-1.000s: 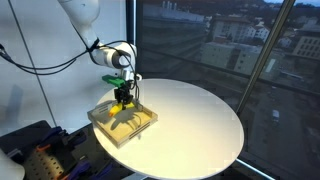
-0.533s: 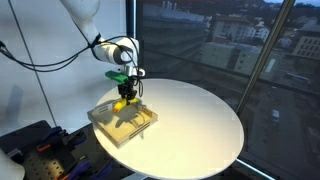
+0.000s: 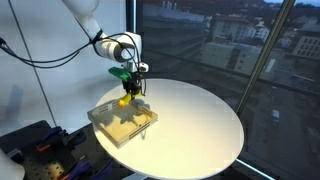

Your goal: Put the banana on the table

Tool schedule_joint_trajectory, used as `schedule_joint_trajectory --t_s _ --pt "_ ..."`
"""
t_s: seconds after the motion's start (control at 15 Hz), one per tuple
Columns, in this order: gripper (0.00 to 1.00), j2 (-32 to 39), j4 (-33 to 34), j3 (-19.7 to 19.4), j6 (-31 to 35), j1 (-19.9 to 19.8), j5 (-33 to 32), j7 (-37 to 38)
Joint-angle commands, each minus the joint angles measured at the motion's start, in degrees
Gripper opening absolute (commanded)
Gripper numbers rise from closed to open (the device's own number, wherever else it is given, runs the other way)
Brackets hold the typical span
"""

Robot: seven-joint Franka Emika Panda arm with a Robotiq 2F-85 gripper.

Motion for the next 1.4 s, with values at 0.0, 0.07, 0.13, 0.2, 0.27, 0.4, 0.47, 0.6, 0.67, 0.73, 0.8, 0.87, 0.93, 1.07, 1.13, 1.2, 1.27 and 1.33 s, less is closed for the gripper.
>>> schedule_joint_trajectory --t_s 0.0,0.07,0.13,0.2,0.27,0.4,0.47,0.6,0.67,0.73,0.8,0.87,0.93,1.07,1.13,1.2,1.27,1.33 --pt "0.16 -2.5 -1.5 0.4 1.4 -1.4 1.2 -1.5" --pt "0.16 -2.6 -1.5 0.2 1.4 -1.5 1.0 -1.3" --pt "0.16 -2.8 -1.6 0.1 1.4 -1.6 0.9 -1.2" --pt "0.16 -3.0 -1.6 0.0 1.4 -1.7 0.9 -1.1" --pt "0.16 -3.2 -1.6 -0.1 1.3 -1.9 0.7 -1.0" --pt "0.16 -3.6 -1.6 -0.4 1.1 -2.1 0.6 -0.8" --pt "0.16 -3.6 -1.6 -0.6 1.0 -2.2 0.5 -0.7" --pt "0.16 -3.6 -1.5 -1.0 0.7 -2.5 0.5 -0.5" --pt "0.16 -3.6 -1.3 -1.2 0.3 -2.8 0.7 -0.6" --pt "0.16 -3.5 -1.1 -1.3 0.0 -3.1 0.9 -0.7" --pt "0.16 -3.4 -1.0 -1.5 -0.1 -3.4 0.9 -0.6" --pt "0.16 -3.3 -1.0 -1.6 -0.2 -3.7 1.0 -0.7" --pt "0.16 -3.2 -0.9 -1.8 -0.2 -4.0 1.0 -0.7" --pt "0.16 -3.0 -0.8 -2.3 -0.2 -4.6 1.0 -0.5" --pt "0.16 -2.9 -0.6 -2.6 -0.2 -5.0 1.0 -0.4" --pt "0.16 -2.6 -0.5 -3.0 -0.2 -5.3 0.9 -0.3" --pt "0.16 -2.4 -0.4 -3.3 -0.3 -5.6 0.9 -0.2" --pt "0.16 -2.2 -0.1 -3.6 -0.5 -6.0 1.0 -0.2"
